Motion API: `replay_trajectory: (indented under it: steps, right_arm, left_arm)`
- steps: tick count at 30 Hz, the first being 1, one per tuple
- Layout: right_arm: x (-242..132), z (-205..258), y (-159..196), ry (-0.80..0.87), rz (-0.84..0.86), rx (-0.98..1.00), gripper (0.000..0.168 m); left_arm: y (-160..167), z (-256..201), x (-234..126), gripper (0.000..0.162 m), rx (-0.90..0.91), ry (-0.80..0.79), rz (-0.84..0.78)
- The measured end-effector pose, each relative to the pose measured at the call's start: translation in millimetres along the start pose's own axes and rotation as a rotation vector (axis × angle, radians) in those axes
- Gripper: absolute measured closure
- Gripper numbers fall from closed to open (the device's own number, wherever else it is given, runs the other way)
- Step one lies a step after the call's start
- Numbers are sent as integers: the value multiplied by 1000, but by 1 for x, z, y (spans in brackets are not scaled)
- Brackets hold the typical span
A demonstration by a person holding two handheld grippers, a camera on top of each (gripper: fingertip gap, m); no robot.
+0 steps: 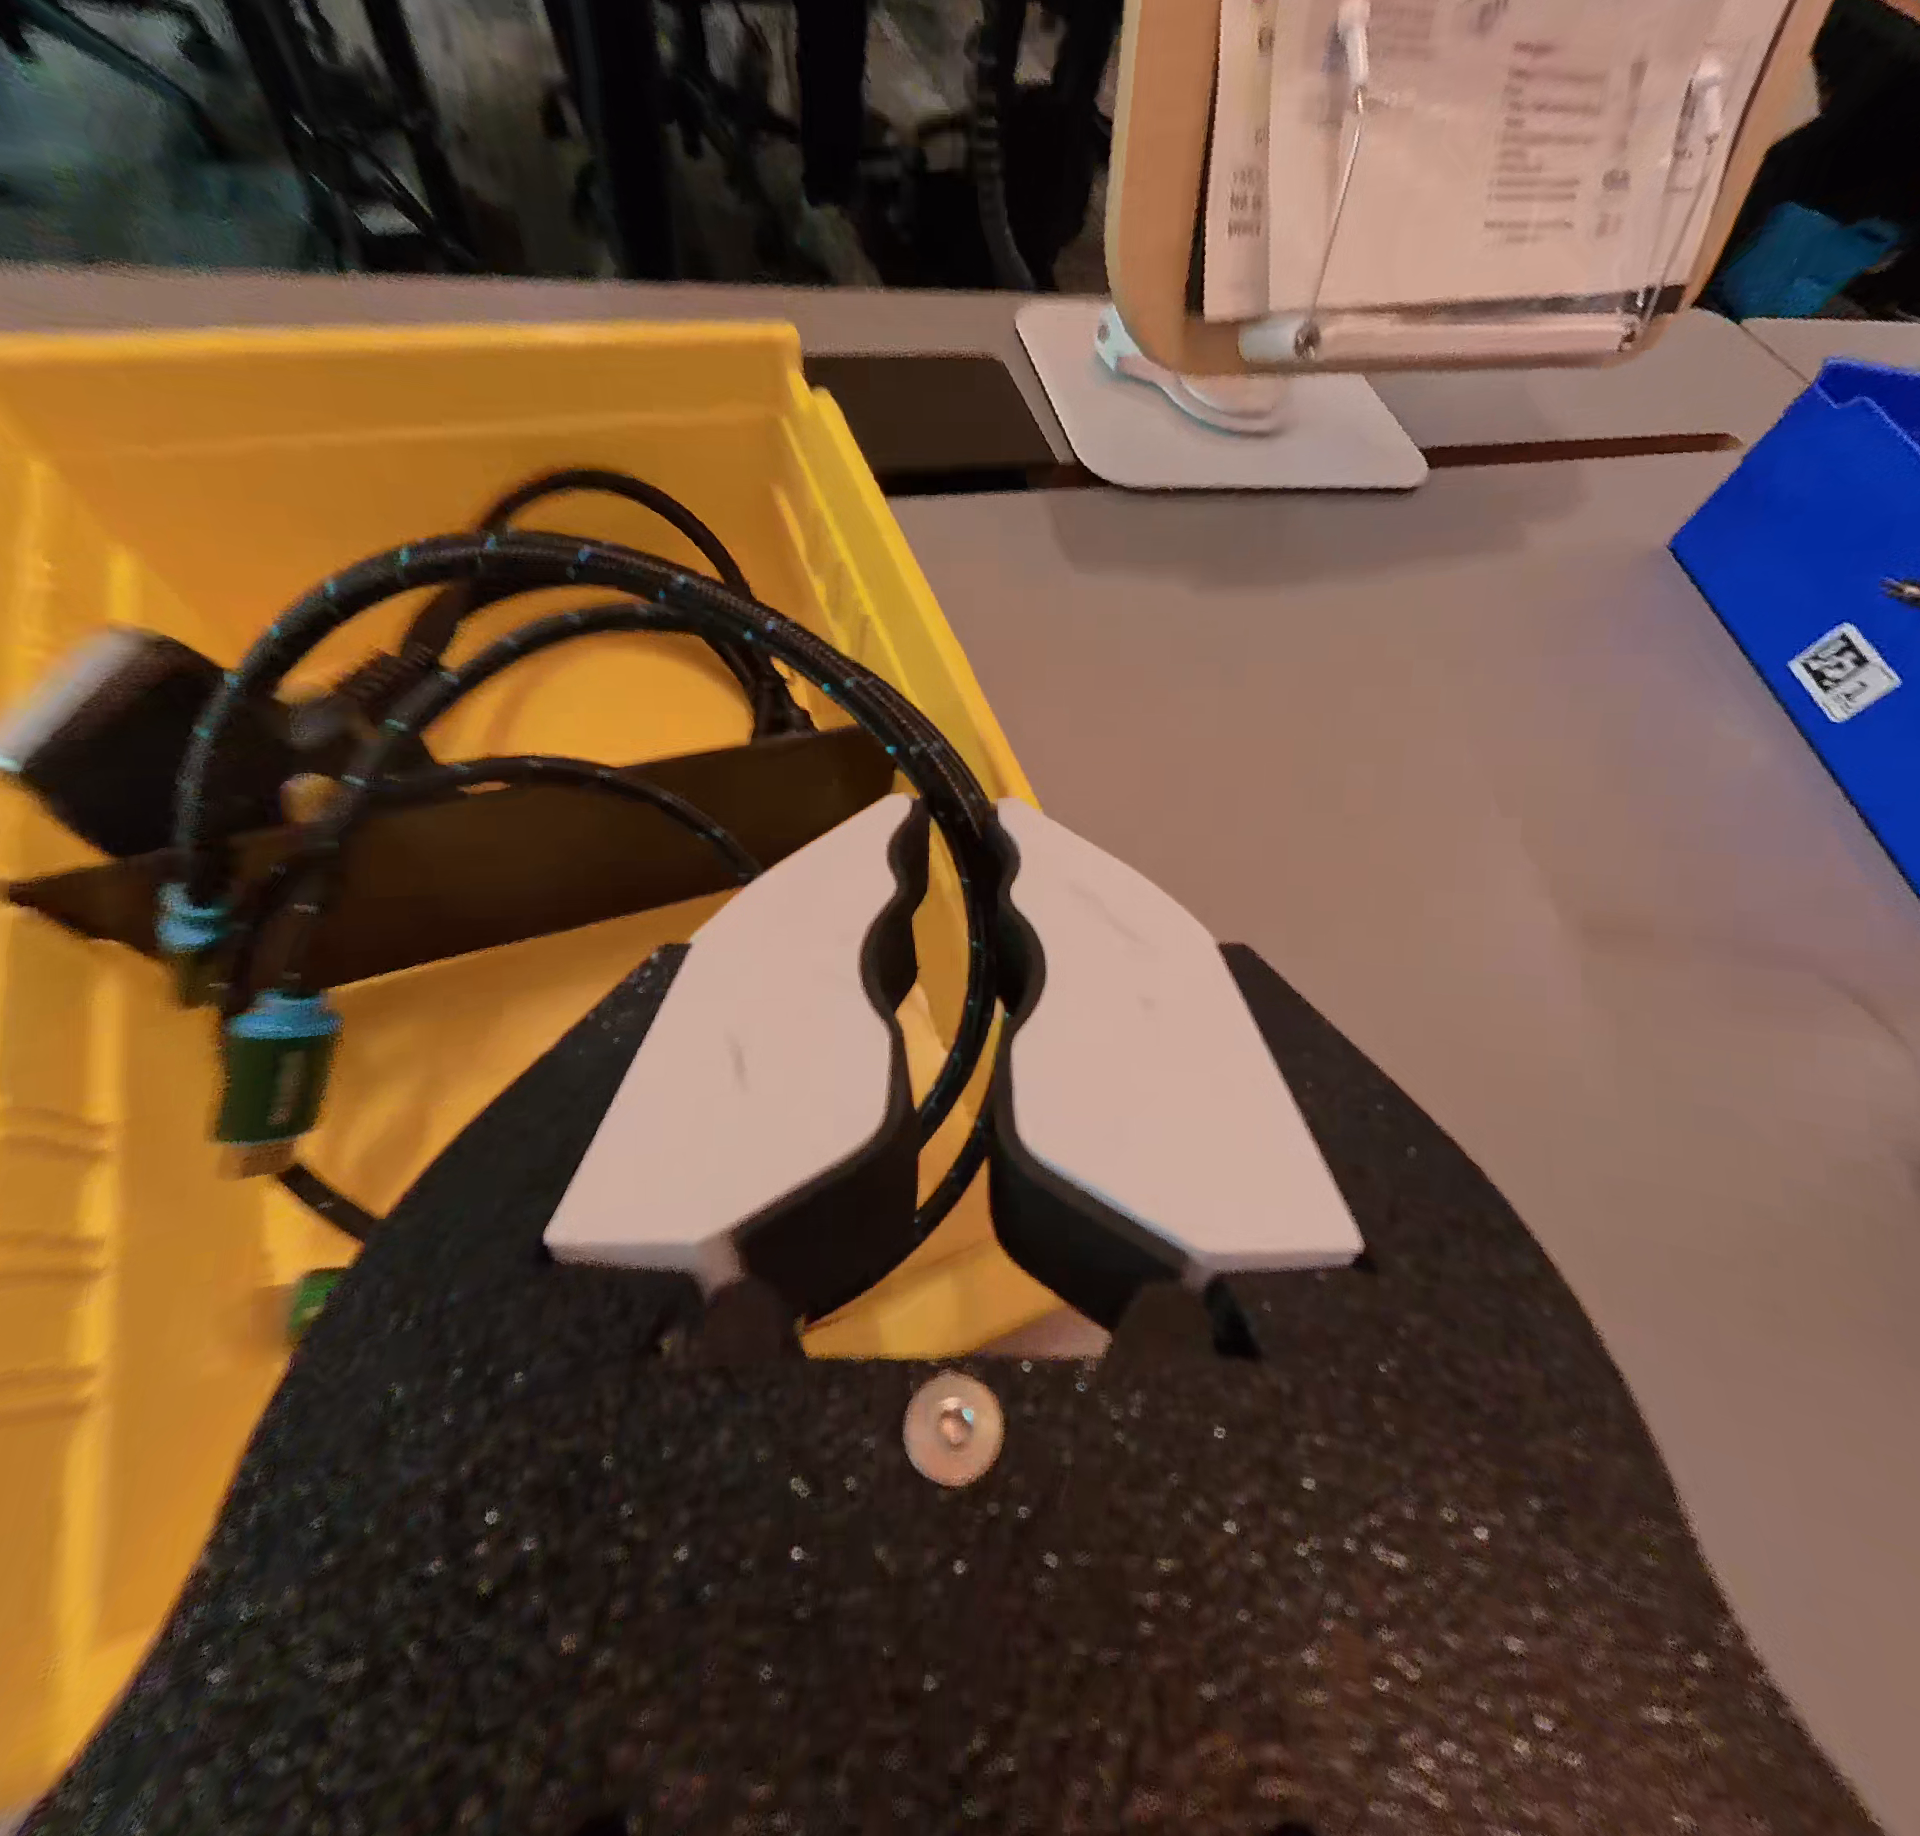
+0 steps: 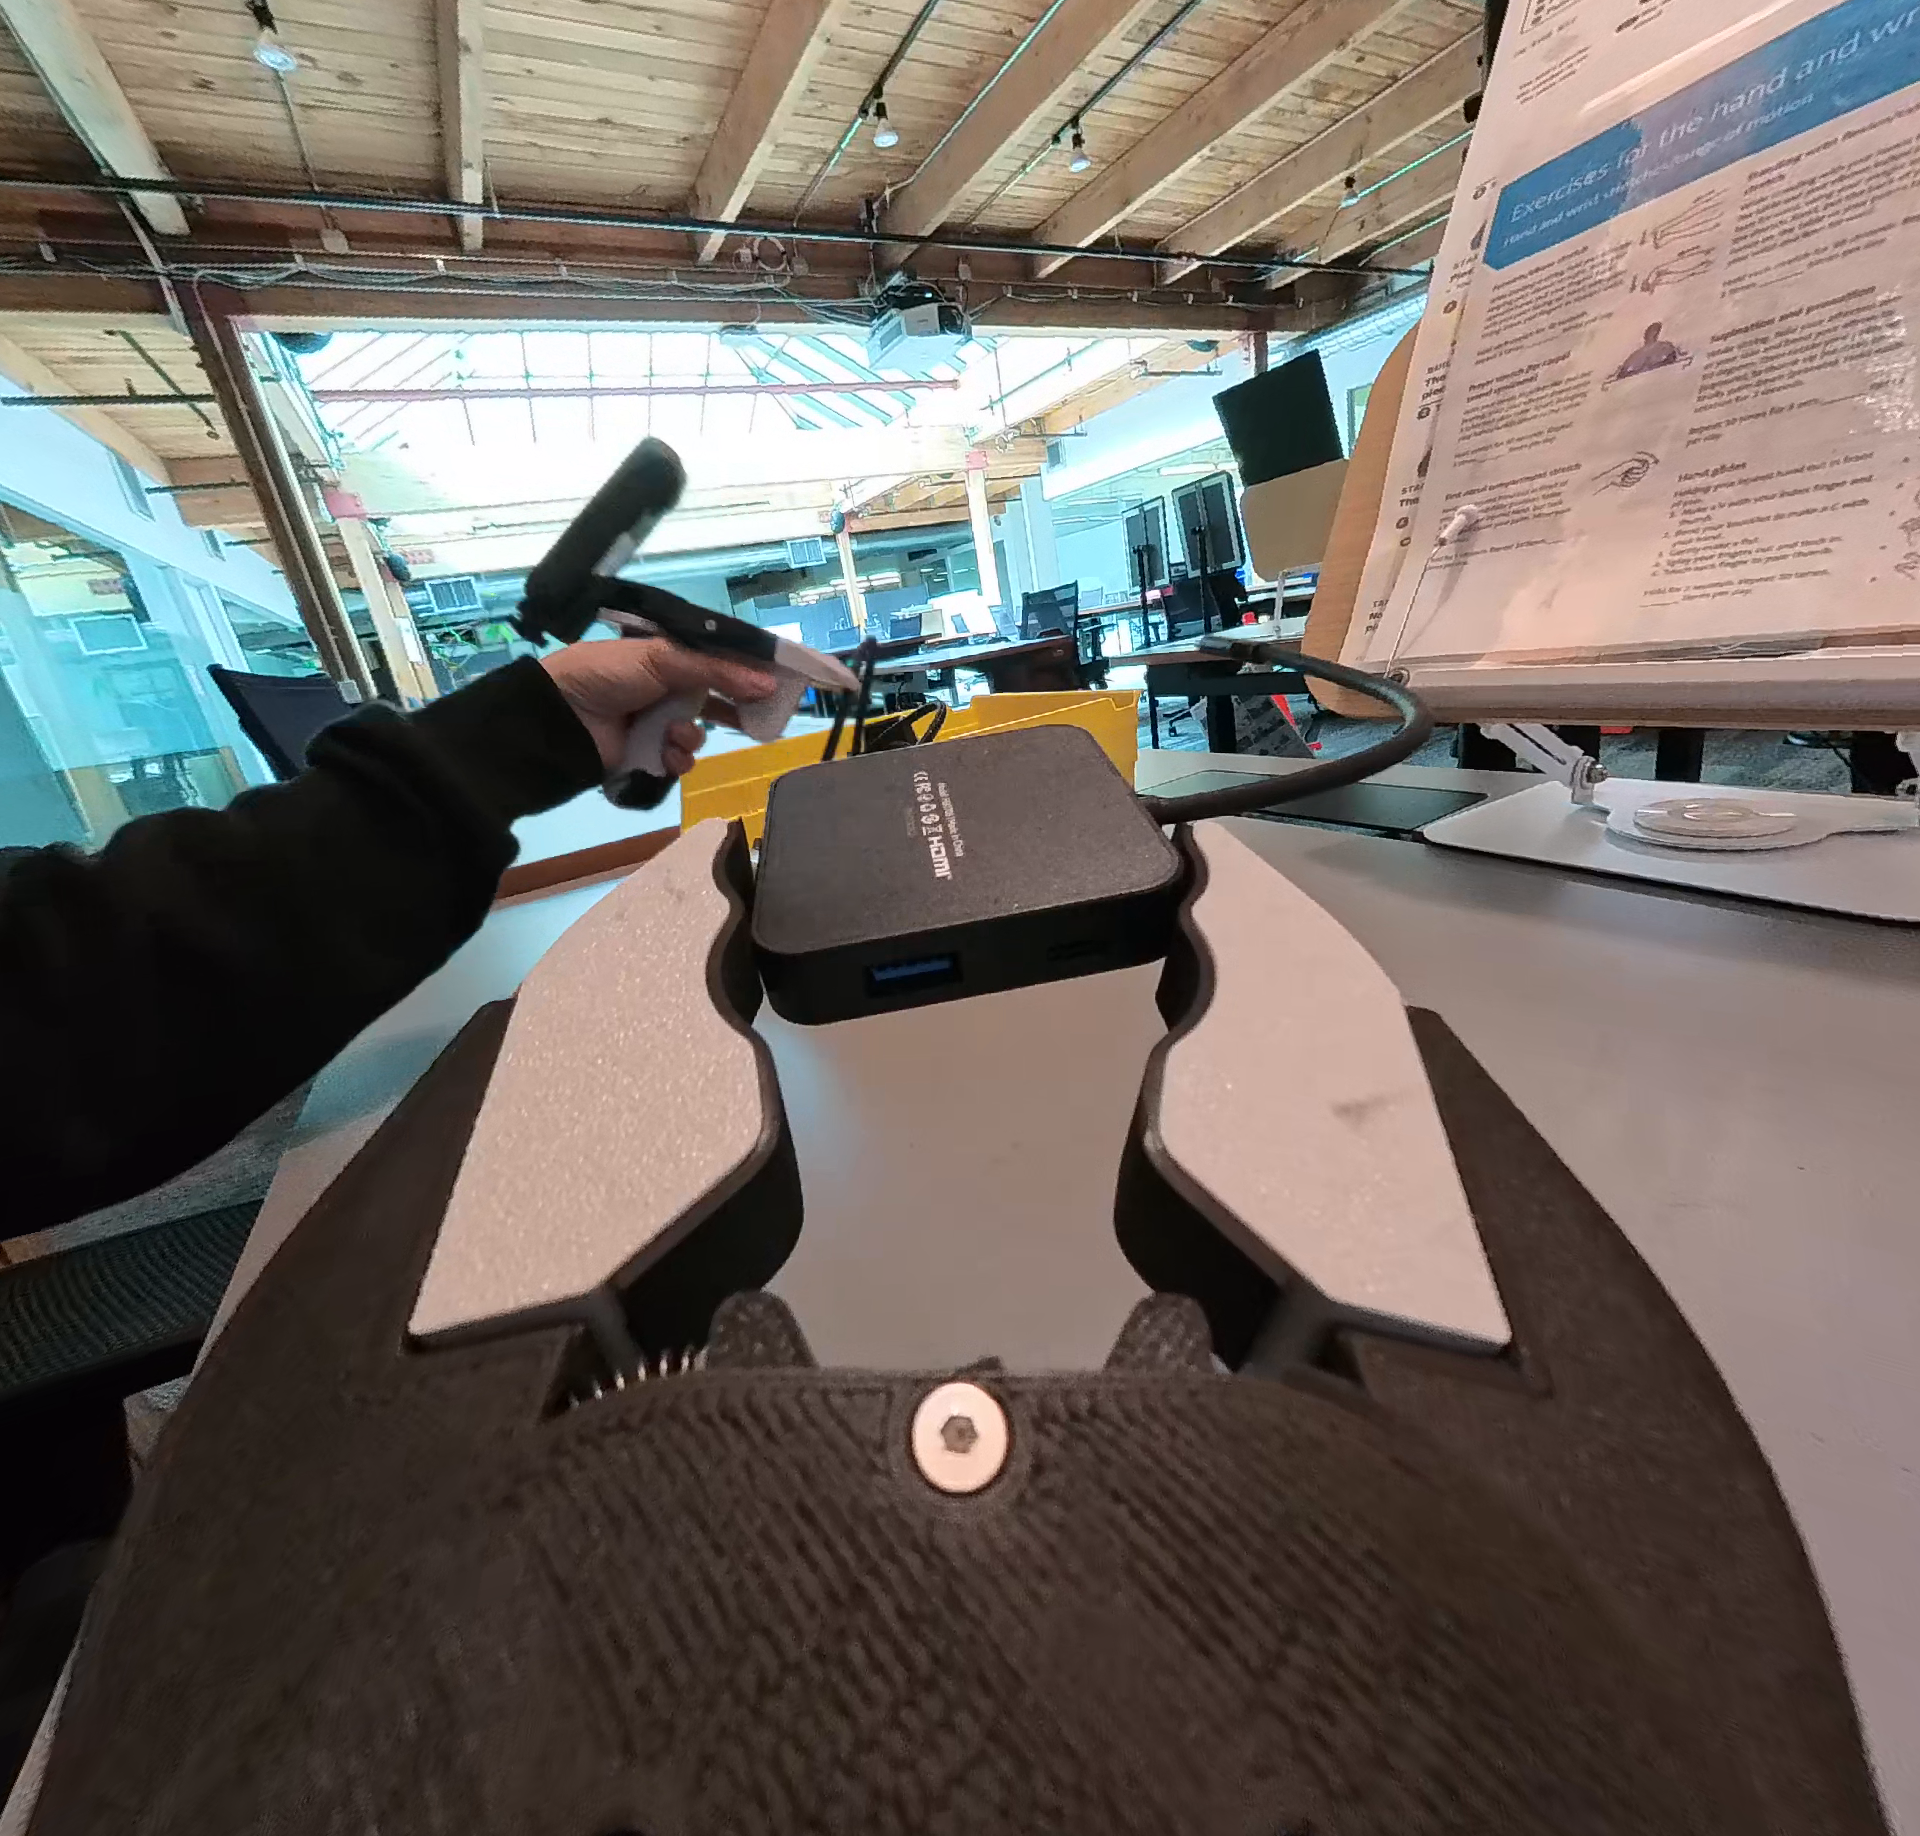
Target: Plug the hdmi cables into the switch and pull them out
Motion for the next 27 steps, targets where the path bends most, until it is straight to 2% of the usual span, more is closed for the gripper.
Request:
replay_trajectory:
  steps: [1,5,8,11,13,18,22,27]
  right_arm:
    - [0,0,0,-1,-2,-1,92]
    - [-3,5,-8,-25,-57,10,92]
    - [-9,6,-23,-51,-151,39,92]
    - [-22,-10,-37,-40,-258,150,92]
    - [-35,-27,-45,21,-318,176,92]
    - [-55,-45,-52,137,-333,84,92]
    - [-54,-51,-43,163,-292,115,92]
    - [-51,-53,-39,162,-272,142,92]
  left_arm:
    - [-9,-4,-10,153,40,-4,-42]
    - [-54,-53,-63,152,313,32,-259]
    - [-47,-128,-85,155,652,209,-259]
    - [1,-187,-82,156,937,373,-145]
    - [44,-213,-70,156,1102,461,-85]
    - [162,-222,-22,156,1426,576,108]
    - [217,-203,-4,156,1441,635,219]
    - [237,-193,-14,155,1362,731,320]
Point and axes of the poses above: each gripper's, where its closed fingertips meet, x out along the fingers, y out of its underside, z = x × y across the jaws, the point moved 1 cm from there along -x, back along the fingers, and after that the axes turned 12 degrees about -x, right-handed, at the moved point
